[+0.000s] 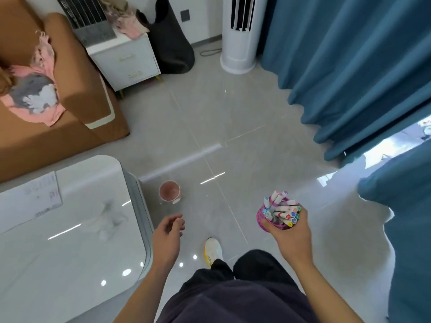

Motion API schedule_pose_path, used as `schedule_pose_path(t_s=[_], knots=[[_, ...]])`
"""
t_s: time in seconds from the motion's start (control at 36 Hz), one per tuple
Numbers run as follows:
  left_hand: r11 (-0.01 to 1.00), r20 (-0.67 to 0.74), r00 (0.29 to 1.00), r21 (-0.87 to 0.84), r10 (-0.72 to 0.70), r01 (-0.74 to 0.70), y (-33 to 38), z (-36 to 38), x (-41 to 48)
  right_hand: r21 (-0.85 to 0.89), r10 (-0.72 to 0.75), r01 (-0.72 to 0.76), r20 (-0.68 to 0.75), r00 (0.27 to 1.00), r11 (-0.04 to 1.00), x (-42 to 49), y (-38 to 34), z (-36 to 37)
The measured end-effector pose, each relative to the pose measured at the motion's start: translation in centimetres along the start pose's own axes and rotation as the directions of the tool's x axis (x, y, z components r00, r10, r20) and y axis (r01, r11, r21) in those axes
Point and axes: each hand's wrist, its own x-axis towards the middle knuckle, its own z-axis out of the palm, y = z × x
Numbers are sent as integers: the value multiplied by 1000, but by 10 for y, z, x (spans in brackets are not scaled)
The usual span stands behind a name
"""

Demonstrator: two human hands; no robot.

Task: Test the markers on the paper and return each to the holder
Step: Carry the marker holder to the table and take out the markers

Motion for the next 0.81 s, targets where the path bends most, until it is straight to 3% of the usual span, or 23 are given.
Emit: schedule_pose_path(t_s=[0.42,0.64,0.81], knots=[[992,-203,976,-109,-81,59,68,22,129,-63,-79,91,167,983,994,178,-109,82],[991,-319,941,-104,-108,78,112,37,192,-132,-130,184,340,932,974,277,-177,129],[969,-391,897,-209,-206,132,131,35,229,-167,-135,227,433,891,959,325,-225,174]])
